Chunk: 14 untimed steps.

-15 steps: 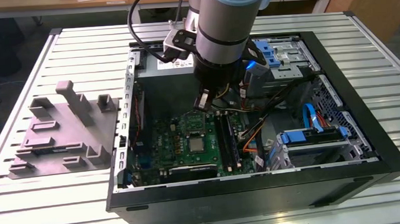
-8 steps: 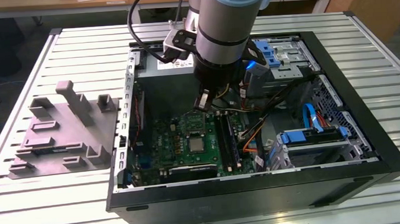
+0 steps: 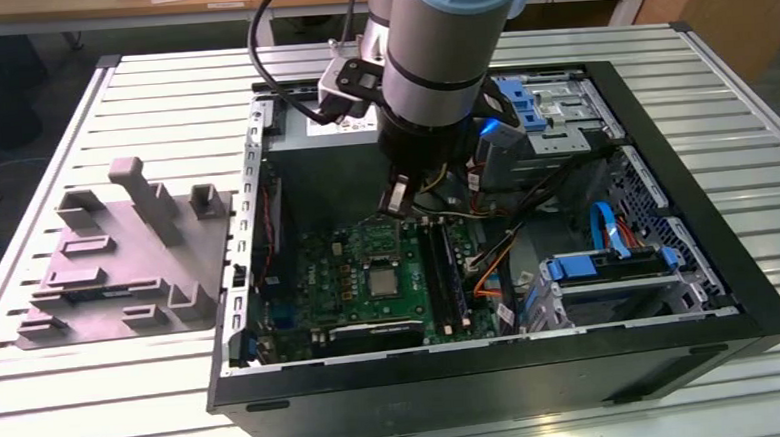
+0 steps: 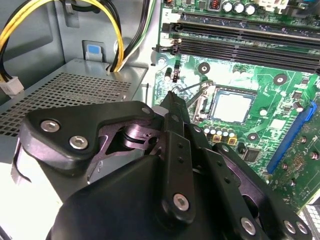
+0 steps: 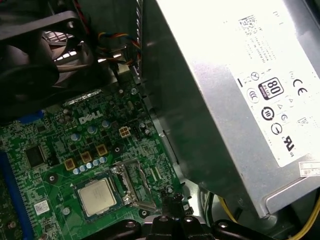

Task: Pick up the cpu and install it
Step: 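Close the cpu cover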

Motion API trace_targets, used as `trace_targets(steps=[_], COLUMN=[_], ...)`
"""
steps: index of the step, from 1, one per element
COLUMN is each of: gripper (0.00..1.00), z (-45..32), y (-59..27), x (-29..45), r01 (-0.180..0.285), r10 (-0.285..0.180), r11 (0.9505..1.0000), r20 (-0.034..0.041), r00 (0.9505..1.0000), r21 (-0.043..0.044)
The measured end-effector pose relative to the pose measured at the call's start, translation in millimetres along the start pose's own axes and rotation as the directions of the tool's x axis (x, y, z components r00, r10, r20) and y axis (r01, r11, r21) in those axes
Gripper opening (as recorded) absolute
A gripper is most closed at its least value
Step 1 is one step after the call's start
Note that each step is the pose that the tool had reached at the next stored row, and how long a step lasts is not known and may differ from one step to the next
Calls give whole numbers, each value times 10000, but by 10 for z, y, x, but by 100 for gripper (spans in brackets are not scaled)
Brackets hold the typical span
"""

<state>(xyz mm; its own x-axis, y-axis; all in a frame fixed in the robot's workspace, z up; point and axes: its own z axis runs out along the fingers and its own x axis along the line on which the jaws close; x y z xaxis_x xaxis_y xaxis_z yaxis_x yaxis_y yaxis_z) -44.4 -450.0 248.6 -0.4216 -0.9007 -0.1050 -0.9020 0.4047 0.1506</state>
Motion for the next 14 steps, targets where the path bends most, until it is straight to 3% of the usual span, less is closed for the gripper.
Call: trace_targets(steps=[8,10,13,14], gripper=[11,11,11,11], z=[-6,-7,-8,-9], y=[-9,-9,-10,-10], x=[43,51,61,66], r01=[183,208,222,227], r10=[-182,-207,-216,-220], r11=[9998,9998,9996,9996], r20=[-86,-179,-381,-405], r00=[9998,9996,9990,9989], r21=[27,63,147,157])
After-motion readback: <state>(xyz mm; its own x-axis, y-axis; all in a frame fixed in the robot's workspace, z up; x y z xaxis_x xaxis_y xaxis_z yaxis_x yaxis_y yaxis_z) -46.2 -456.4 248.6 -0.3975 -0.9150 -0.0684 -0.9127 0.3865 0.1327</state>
